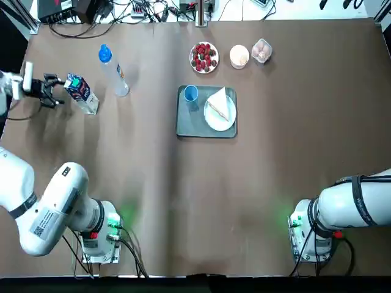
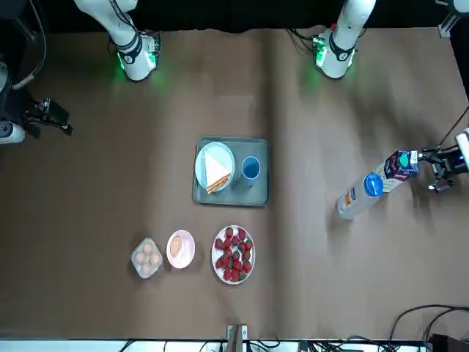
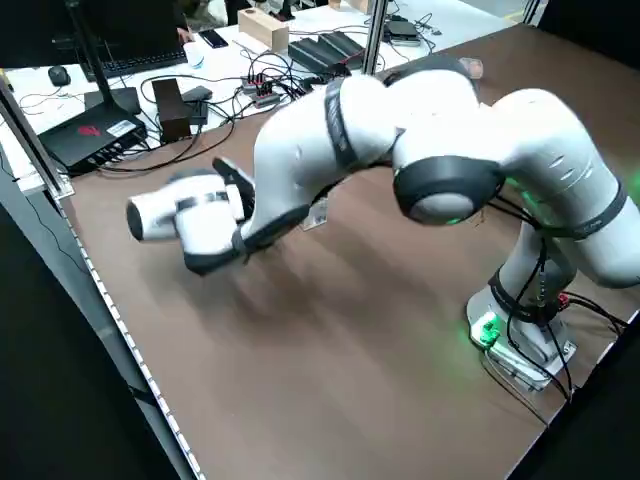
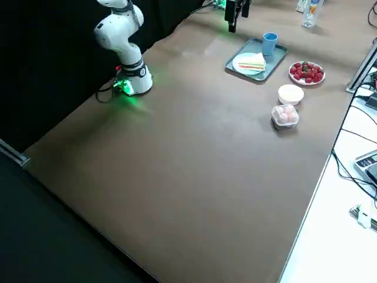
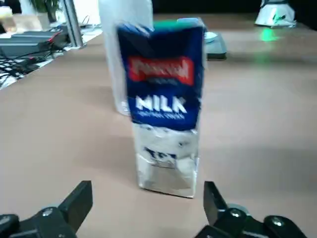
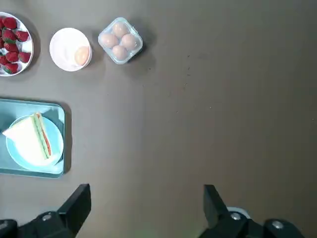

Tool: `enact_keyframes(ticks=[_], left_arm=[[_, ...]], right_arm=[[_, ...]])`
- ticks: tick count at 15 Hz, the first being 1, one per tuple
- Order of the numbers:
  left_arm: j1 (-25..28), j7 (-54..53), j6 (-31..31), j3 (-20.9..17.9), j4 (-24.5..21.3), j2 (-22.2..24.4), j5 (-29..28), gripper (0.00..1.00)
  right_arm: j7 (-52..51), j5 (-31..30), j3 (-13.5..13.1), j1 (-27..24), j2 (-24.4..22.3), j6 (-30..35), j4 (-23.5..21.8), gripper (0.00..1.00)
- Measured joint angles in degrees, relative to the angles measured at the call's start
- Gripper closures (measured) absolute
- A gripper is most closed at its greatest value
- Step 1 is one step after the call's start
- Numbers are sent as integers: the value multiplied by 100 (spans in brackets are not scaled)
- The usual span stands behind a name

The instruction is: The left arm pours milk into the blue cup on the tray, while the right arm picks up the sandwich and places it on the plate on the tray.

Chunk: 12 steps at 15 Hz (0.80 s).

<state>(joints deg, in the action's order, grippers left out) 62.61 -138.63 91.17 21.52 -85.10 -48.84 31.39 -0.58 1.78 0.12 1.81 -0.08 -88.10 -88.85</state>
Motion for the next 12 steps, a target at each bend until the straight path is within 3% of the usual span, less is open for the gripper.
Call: enact_keyframes(ticks=[4, 8, 12], left_arm=[[-274, 892, 4, 155, 78, 1073, -266, 1], [-1177, 2008, 7, 227, 86, 2313, -830, 1], [-2124, 3500, 129, 220, 0, 2859, -1300, 1]], right_arm=[[0, -1, 0, 0, 0, -3, -2, 0], [0, -2, -1, 0, 0, -7, -5, 0], [-1, -3, -1, 0, 0, -10, -5, 0]])
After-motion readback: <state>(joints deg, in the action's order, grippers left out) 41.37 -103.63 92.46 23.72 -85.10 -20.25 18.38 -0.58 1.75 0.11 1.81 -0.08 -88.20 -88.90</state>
